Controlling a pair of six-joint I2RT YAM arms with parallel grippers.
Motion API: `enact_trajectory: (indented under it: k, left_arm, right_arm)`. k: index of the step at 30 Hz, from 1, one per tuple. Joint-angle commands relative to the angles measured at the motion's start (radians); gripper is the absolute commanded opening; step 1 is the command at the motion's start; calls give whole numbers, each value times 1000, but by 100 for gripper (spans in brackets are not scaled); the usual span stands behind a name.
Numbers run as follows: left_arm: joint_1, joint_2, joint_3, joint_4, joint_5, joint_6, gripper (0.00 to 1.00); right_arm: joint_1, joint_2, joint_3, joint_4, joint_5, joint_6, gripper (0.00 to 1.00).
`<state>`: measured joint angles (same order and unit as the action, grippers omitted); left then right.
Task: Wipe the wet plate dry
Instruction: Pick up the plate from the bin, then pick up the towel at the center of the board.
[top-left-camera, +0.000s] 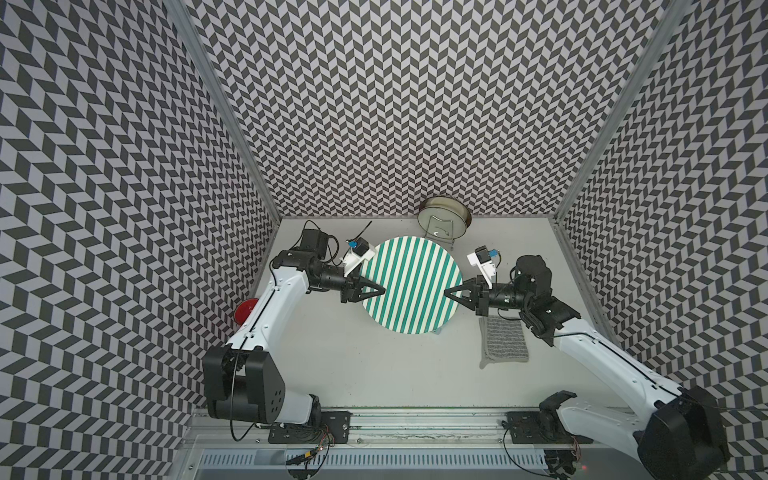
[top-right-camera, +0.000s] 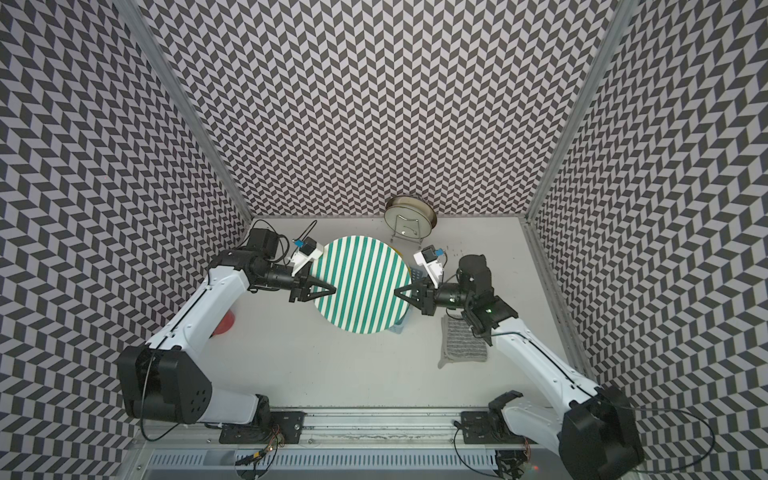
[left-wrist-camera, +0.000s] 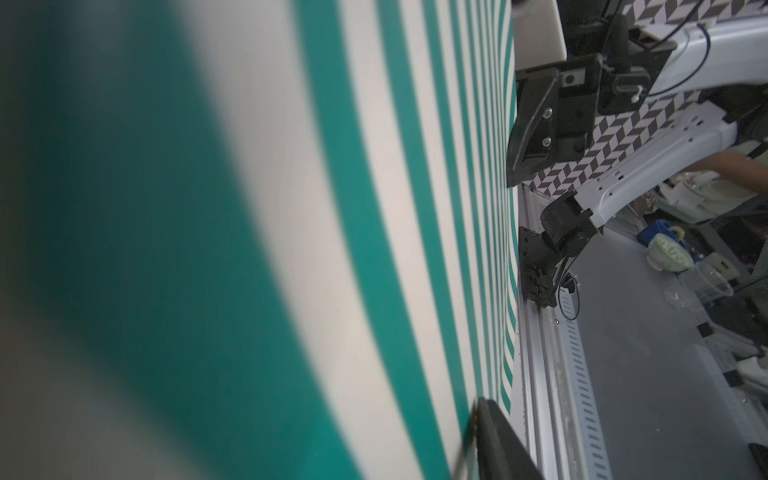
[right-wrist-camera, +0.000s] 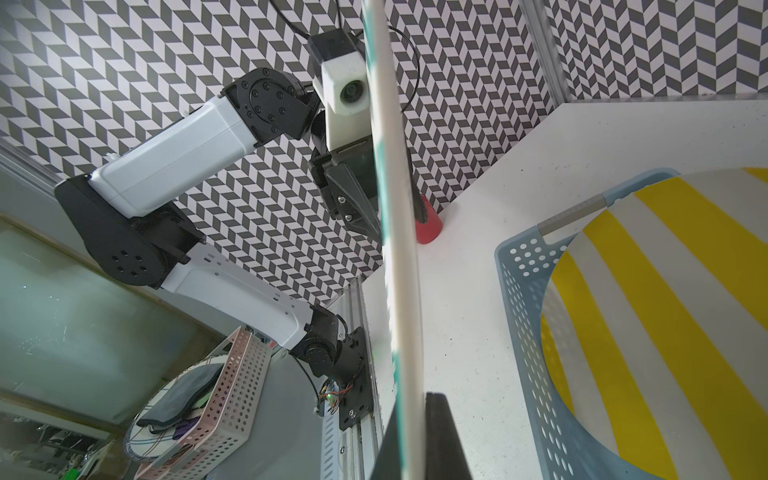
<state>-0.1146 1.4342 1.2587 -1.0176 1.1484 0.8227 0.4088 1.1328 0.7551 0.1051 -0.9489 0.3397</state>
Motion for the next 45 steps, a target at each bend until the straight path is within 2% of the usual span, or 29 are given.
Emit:
enact_trajectory:
  k: [1,4,6,7,9,12,14,18,20,23,25,32,42,45]
  left_arm:
    - [-8,-16,27,-7,25,-2,23]
    - [-9,-18,28,20,15,-34,9]
    - [-8,-22,25,51,3,-69,1]
    - [-8,-24,24,66,-1,-83,0]
    - [-7,-28,22,89,-5,-107,0]
    - [-8,-32,16,143,-22,-163,0]
    - [-7,-36,2,220,-65,-248,0]
    - [2,-53,-43,375,-152,-412,0]
    - [9,-64,-68,451,-158,-484,0]
    - [13,-66,-86,507,-147,-529,0]
    - [16,-64,-87,514,-145,-533,0]
    - [21,-42,-91,514,-105,-537,0]
    - [21,-53,-125,544,-115,-553,0]
    - [21,-57,-126,545,-115,-553,0]
  right_arm:
    - [-5,-1,4,102,39,2,0]
    - [-5,6,8,77,127,-2,0]
    - [-7,11,10,66,193,1,8]
    - [-6,13,10,61,225,6,14]
    - [-6,17,11,54,281,14,17]
    - [-6,18,17,16,390,21,38]
    - [-6,6,15,-42,529,30,53]
    - [-6,-13,5,-199,829,66,56]
    - [-4,-5,24,-346,1037,127,56]
    - [3,5,26,-490,1218,204,56]
    - [4,-3,2,-531,1252,254,56]
    - [8,-19,-140,-554,1248,399,56]
    - [8,71,-222,-478,1175,445,61]
    - [8,141,-225,-458,1146,443,68]
